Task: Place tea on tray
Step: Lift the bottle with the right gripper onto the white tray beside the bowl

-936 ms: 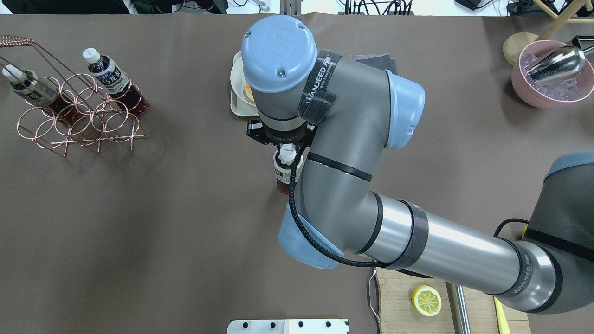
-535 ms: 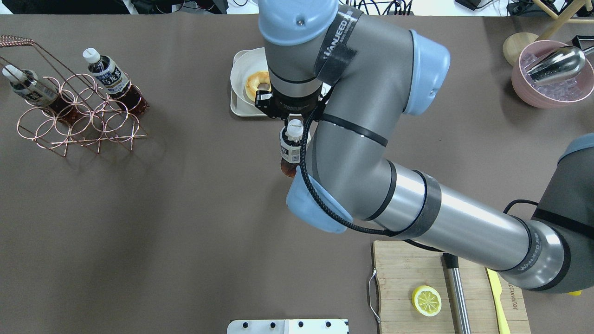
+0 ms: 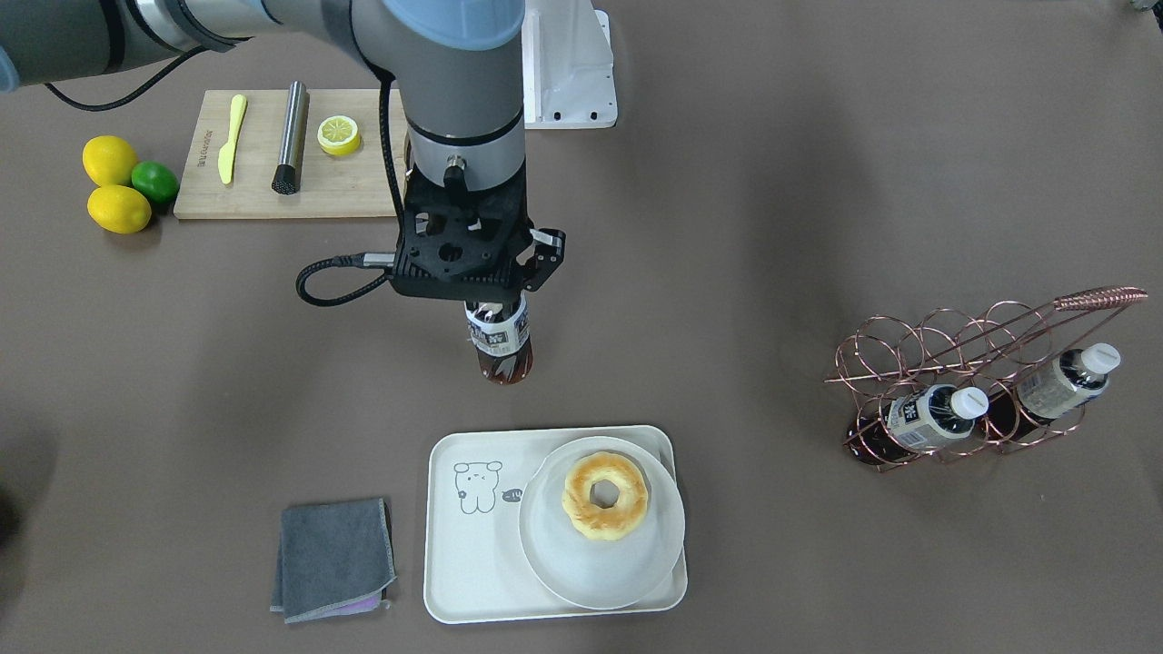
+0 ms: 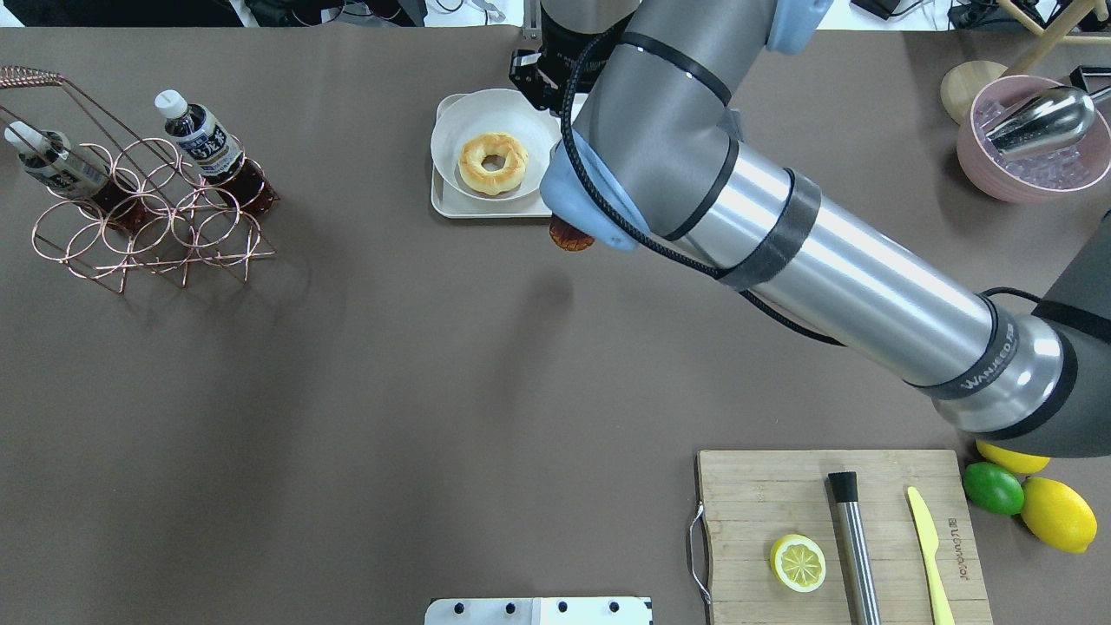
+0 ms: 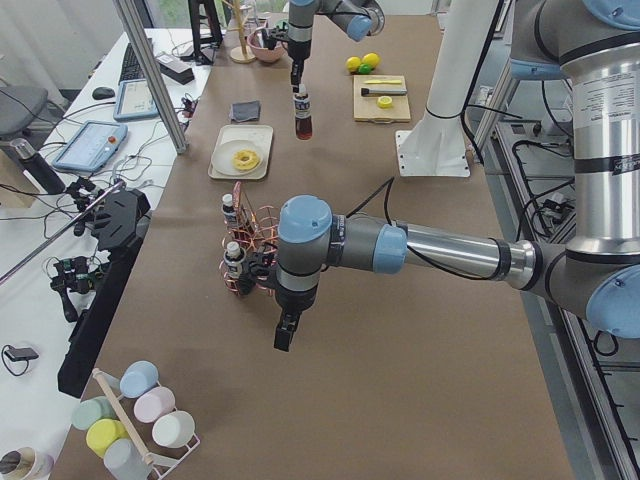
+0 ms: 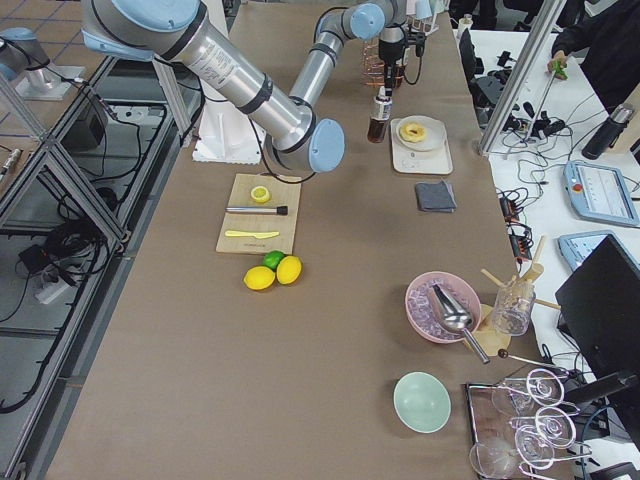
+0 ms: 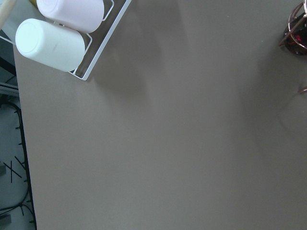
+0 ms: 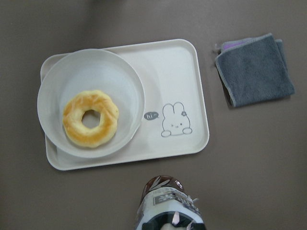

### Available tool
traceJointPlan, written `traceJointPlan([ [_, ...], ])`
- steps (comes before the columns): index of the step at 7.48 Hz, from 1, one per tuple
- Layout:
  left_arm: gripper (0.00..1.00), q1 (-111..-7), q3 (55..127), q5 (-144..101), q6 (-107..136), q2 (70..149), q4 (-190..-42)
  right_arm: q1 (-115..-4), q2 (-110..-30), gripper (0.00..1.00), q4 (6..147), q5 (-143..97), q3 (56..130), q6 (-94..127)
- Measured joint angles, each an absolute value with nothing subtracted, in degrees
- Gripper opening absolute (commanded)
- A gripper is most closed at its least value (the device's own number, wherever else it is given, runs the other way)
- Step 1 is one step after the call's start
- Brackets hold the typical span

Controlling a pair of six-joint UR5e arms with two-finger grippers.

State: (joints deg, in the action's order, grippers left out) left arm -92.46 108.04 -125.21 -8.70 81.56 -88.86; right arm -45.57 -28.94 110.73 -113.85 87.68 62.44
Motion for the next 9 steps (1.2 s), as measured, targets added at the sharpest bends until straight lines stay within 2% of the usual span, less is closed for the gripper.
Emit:
traceJointPlan([
  [2,0.98,-92.5,108.0,-126.8,-8.7,81.5,-88.9,-49.9,-26.4,0.00,103.8,-116.7,77.4,60.6],
  [4,0.98,-92.5,108.0,-127.0,-8.7,81.5,-88.9,-52.4,-25.1,0.00,100.6,-117.4,71.2,57.7],
  [9,0.98,-92.5,107.9,-127.1,-8.7,81.8,-88.9,-53.2,-24.9,0.00,93.6,-117.2,63.5,57.0],
])
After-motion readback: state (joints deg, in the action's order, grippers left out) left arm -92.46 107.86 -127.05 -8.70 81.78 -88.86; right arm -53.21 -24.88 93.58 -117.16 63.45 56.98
